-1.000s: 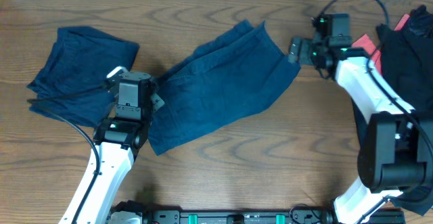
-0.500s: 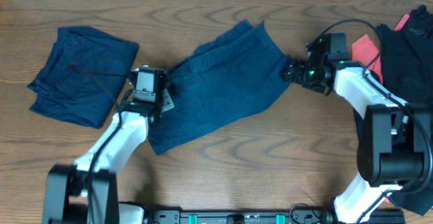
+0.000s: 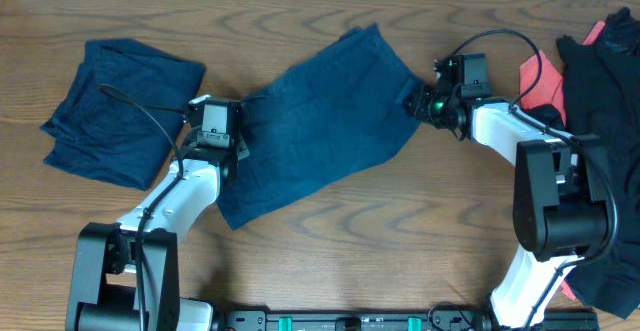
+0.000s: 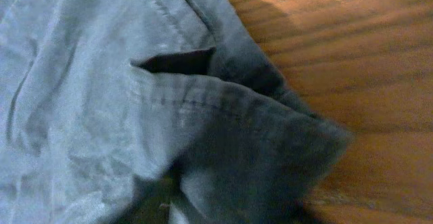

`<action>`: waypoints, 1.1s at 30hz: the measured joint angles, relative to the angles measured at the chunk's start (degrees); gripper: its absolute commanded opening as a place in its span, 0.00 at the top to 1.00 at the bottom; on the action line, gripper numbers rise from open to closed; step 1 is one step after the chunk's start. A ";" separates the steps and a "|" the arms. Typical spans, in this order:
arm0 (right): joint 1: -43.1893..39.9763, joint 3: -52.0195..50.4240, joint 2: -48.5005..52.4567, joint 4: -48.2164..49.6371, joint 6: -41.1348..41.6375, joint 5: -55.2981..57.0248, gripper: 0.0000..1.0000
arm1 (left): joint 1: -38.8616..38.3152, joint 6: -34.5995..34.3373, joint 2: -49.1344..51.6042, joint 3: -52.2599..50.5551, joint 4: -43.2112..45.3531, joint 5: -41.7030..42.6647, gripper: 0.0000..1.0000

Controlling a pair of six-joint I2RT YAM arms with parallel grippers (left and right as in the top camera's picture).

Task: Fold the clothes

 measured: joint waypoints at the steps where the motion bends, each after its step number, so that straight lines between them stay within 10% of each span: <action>1: 0.00 -0.09 0.22 -0.46 0.28 0.15 0.99 | 0.00 0.00 0.00 0.00 -0.44 0.00 0.68; 13: -4.72 -0.68 -8.98 -24.79 1.05 10.14 0.97 | 0.00 0.07 -0.02 0.00 -5.81 6.38 0.60; 18: -5.33 -0.72 -11.69 -28.50 0.50 16.44 0.77 | 0.00 0.50 -3.19 0.00 -10.58 15.02 0.26; 29: -5.44 -0.76 -11.85 -29.99 -0.11 19.63 0.65 | 0.00 -3.98 -13.57 -0.04 -22.34 27.91 0.25; 33: -6.16 -0.81 -14.80 -30.18 -0.87 19.80 0.39 | 0.00 -11.04 -13.38 -0.31 -23.71 27.67 0.20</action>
